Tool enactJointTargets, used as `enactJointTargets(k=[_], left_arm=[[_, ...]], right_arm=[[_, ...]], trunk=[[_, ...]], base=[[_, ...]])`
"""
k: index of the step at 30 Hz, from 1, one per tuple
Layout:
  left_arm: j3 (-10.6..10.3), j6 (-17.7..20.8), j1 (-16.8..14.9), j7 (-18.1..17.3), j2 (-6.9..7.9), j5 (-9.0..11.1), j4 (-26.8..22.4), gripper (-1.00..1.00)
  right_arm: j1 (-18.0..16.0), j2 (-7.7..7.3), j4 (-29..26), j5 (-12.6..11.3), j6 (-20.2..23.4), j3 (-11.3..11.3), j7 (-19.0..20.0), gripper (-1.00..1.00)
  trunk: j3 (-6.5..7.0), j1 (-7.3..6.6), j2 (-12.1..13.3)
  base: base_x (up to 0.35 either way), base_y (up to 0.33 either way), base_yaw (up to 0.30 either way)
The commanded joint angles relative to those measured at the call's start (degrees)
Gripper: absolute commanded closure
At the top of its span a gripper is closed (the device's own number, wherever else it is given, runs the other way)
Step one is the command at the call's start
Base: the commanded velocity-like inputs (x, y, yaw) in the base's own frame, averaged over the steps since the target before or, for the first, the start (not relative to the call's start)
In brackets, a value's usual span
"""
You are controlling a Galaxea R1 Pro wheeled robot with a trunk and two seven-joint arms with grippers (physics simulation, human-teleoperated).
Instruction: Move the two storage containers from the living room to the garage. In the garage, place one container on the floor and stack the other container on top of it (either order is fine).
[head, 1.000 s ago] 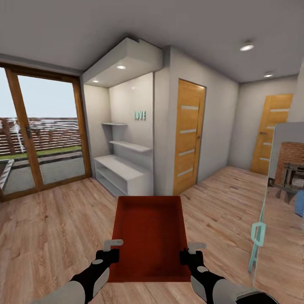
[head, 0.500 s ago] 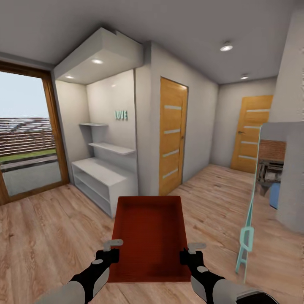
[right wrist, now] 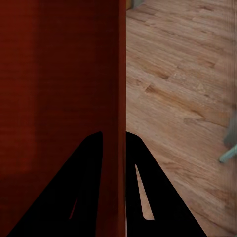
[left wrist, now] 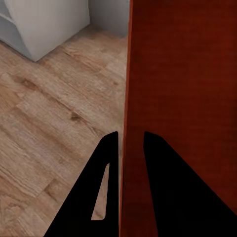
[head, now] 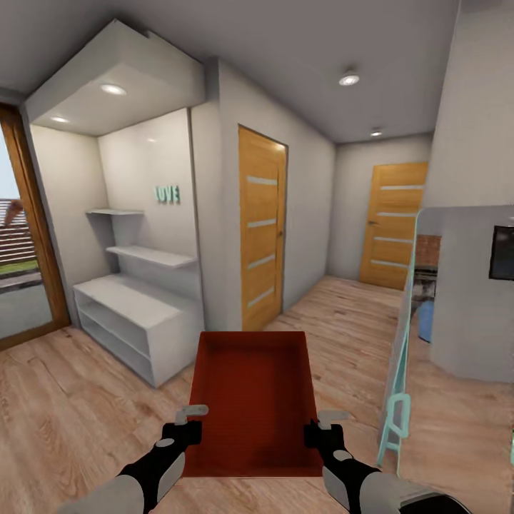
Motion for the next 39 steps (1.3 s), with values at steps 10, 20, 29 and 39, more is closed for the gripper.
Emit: enactJointTargets(k=[10, 20, 29, 39], left_arm=[[2.55, -0.13, -0.07, 0.69, 5.59, 2.55, 0.14, 1.00], [2.55, -0.13, -0.07, 0.67, 5.59, 2.55, 0.14, 1.00], [2.55, -0.13, -0.07, 0.61, 5.59, 2.55, 0.14, 1.00], [2.55, -0.13, -0.07, 0.60, 5.59, 2.55, 0.14, 1.00]], right_arm=[[-0.10, -0.02, -0.03, -0.68, -0.43, -1.44, -0.04, 1.00], [-0.10, -0.06, -0.03, -0.68, -0.41, -1.44, -0.04, 1.00], [-0.10, -0.04, -0.02, -0.68, -0.40, -1.44, -0.04, 1.00], [-0.10, -0.03, -0.01, -0.68, -0.39, -1.44, -0.04, 1.00]], trunk=[[-0.08, 0.04, -0.06], [-0.08, 0.04, -0.06], [-0.08, 0.04, -0.06], [-0.08, 0.04, -0.06]], base=[[0.323, 0.070, -0.279], [0.323, 0.090, -0.095], [0.323, 0.101, -0.012], [0.323, 0.114, -0.191]])
